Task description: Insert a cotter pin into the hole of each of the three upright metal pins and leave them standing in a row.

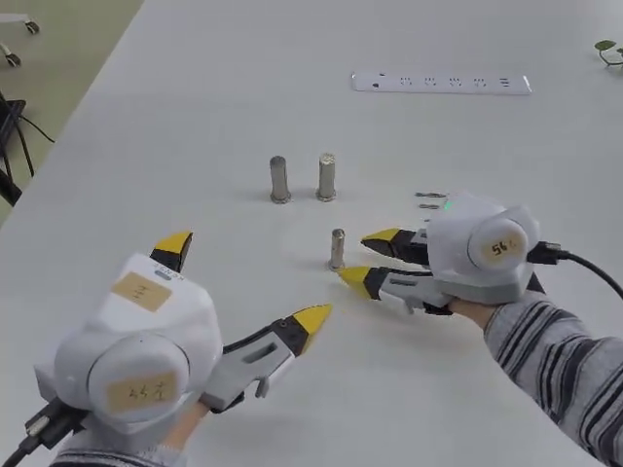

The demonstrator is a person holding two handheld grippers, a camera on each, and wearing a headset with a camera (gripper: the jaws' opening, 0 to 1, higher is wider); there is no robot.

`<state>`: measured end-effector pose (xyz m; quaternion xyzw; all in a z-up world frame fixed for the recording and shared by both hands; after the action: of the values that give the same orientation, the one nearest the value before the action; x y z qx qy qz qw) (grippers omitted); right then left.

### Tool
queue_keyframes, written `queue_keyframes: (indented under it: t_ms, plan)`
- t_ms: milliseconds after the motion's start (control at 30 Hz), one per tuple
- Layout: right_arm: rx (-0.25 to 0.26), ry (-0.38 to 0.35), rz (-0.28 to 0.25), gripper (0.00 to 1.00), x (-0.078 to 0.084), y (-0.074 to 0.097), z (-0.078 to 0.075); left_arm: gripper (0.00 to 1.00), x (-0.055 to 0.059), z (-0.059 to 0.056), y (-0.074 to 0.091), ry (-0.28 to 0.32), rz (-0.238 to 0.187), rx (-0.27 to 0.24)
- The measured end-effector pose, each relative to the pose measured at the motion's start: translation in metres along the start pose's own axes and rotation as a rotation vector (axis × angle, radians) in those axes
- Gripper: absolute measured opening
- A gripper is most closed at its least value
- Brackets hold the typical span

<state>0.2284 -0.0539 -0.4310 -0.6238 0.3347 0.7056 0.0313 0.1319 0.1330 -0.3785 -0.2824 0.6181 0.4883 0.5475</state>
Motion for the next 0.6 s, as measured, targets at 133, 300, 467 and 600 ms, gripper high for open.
queue_keyframes:
  t_ms: [133, 300, 467, 600]
  plan:
    - [0.015, 0.008, 0.059, 0.31, 0.002, 0.015, -0.012, 0.94, 0.000, -0.002, 0.000, 0.002, -0.003, 0.013]
    - [0.013, 0.026, 0.113, 0.32, 0.000, 0.026, -0.026, 0.98, -0.001, -0.003, 0.000, -0.005, -0.007, 0.018]
    - [-0.003, 0.020, 0.186, 0.32, -0.007, 0.033, -0.040, 0.99, 0.000, -0.003, 0.001, -0.009, -0.005, 0.022]
    - [-0.027, 0.029, 0.250, 0.31, -0.011, 0.036, -0.049, 0.99, -0.001, -0.003, 0.001, -0.015, -0.009, 0.022]
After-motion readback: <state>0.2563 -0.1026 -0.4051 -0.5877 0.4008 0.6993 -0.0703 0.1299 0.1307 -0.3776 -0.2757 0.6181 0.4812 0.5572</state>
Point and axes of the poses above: the centre of the closed fingertips' face, and the gripper's own axes: y roughly backward along the fingers, z roughly to its left, x roughly out of its underside, the point moved 8 cm from there along y, roughly backward along the fingers, and after that the axes turned 7 degrees about -z, right-handed, at the moved point
